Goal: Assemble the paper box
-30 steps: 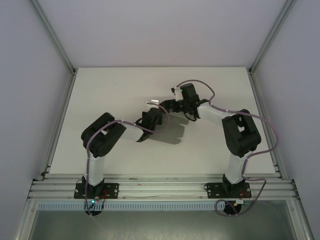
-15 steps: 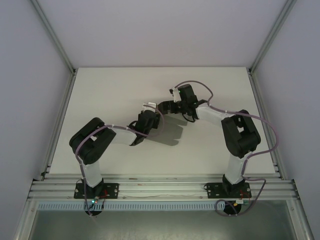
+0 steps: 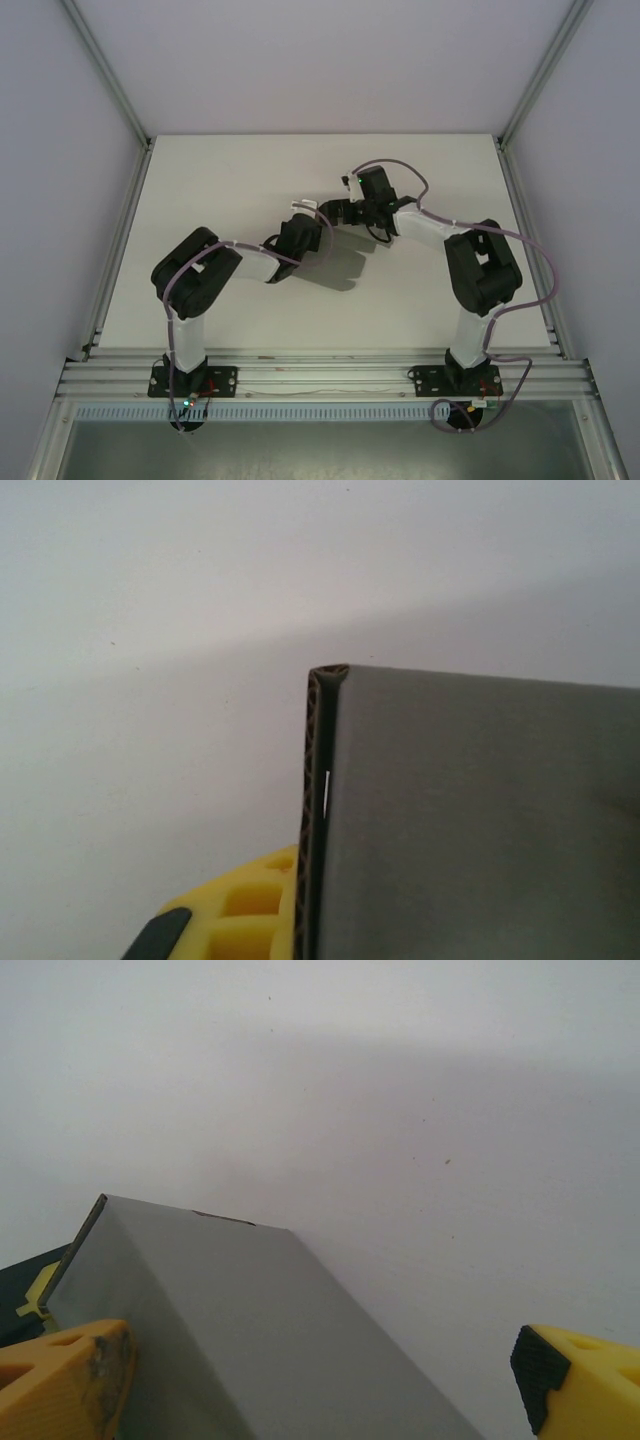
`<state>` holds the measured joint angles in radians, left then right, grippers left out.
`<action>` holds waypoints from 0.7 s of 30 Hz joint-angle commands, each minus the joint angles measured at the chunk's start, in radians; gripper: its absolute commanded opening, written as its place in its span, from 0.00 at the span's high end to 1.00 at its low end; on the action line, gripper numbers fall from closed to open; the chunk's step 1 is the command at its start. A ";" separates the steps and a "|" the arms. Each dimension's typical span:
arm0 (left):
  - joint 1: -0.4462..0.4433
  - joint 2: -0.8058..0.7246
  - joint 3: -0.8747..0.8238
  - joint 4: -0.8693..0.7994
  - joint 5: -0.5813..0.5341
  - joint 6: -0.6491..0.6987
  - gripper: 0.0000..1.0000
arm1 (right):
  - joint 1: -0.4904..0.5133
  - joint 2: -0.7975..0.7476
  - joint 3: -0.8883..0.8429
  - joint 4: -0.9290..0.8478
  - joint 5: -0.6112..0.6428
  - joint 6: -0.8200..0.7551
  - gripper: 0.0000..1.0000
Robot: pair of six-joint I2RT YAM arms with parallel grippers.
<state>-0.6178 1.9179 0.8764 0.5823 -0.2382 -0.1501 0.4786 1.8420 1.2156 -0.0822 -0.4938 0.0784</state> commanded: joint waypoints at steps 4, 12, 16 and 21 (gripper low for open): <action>0.023 -0.004 0.005 0.031 -0.035 0.027 1.00 | -0.024 -0.094 -0.030 -0.162 0.032 -0.005 0.00; 0.037 -0.152 -0.018 -0.072 -0.054 -0.076 1.00 | -0.062 -0.405 -0.110 -0.255 0.290 -0.062 0.00; 0.041 -0.211 -0.038 -0.099 -0.032 -0.093 1.00 | -0.064 -0.521 -0.187 -0.255 0.337 -0.079 0.00; 0.042 -0.250 -0.038 -0.144 -0.027 -0.117 1.00 | -0.068 -0.538 -0.229 -0.223 0.344 -0.065 0.00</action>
<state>-0.5800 1.6936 0.8490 0.4973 -0.2657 -0.2302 0.4110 1.2865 1.0122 -0.2909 -0.1875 0.0242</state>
